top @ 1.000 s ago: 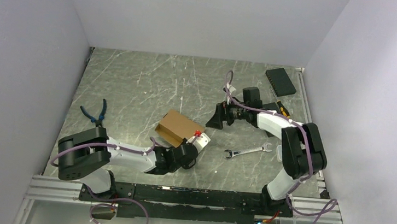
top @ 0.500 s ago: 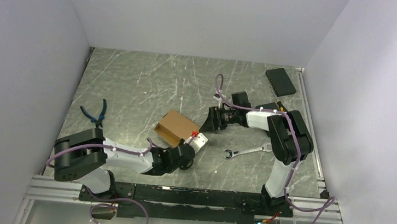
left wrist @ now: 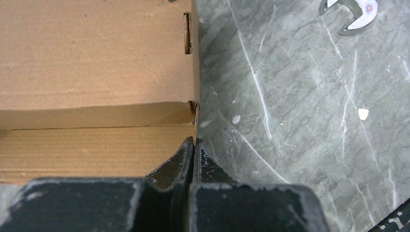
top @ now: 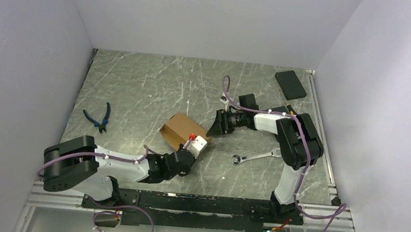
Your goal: Fold the paper box
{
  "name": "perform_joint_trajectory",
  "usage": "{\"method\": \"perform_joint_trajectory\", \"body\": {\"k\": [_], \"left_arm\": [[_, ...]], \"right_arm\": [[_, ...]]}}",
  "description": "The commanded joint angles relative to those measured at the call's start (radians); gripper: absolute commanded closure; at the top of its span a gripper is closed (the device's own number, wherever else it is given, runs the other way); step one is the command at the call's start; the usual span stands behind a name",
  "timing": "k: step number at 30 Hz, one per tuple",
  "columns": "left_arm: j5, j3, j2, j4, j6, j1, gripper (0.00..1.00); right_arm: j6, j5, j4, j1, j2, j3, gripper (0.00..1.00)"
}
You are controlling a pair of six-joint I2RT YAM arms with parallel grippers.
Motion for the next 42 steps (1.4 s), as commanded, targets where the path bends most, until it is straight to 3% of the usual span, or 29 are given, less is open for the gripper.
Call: {"method": "perform_joint_trajectory", "body": {"k": [1,42], "left_arm": [[0.019,-0.026,-0.041,0.042,-0.041,0.008,0.99],[0.033,-0.127,-0.086,0.144,-0.135,0.033,1.00]], "right_arm": [[-0.025,0.059,-0.012,-0.003,0.016,0.026,0.44],[-0.035,0.101,-0.053,-0.001,0.058,0.041,0.48]]}}
